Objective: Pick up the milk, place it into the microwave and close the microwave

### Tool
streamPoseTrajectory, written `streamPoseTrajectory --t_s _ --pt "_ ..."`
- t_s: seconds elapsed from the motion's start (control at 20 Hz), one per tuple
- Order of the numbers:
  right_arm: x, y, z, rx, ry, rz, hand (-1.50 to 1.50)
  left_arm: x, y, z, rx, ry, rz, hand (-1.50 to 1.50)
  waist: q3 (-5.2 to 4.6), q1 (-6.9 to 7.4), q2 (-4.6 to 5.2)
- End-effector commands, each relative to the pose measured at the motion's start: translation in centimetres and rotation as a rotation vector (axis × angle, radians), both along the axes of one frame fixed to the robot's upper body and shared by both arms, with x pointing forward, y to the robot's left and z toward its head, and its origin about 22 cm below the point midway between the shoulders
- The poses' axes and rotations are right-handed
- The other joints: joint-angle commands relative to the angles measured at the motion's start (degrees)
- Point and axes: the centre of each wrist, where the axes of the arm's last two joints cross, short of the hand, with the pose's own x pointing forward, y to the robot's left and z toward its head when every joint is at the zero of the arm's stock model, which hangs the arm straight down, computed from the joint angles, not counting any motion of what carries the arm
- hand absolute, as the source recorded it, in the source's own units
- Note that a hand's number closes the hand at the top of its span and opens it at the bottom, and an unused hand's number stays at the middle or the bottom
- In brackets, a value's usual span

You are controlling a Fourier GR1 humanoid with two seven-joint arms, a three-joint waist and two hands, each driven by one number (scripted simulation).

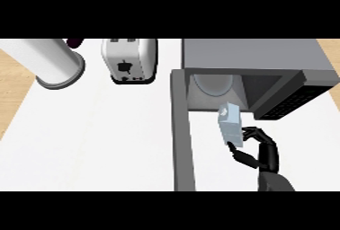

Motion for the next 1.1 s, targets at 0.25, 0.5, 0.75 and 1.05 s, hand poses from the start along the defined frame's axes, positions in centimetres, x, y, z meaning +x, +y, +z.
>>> streamPoseTrajectory --t_s 0.25,0.5,0.75,1.05 --pt "2.1 2.3 0.4 0.06 -0.066 0.221 1.5 0.1 -0.4 1.7 0.011 -0.077 -0.057 -1.5 0.37 0.88 0.39" --pt "2.0 1.9 0.3 0.041 -0.088 0.309 1.5 -1.1 0.0 0.9 0.0 -0.049 -0.065 -1.5 0.33 0.89 0.32" --pt "5.9 3.7 2.9 0.007 -0.092 0.328 1.5 -1.8 0.1 1.0 0.007 -0.045 -0.044 -1.5 0.26 0.45 0.16" --pt "10.2 3.8 6.7 -0.045 -0.15 0.304 1.5 -1.0 0.7 1.3 0.0 -0.031 -0.036 -1.5 0.27 0.43 0.33"
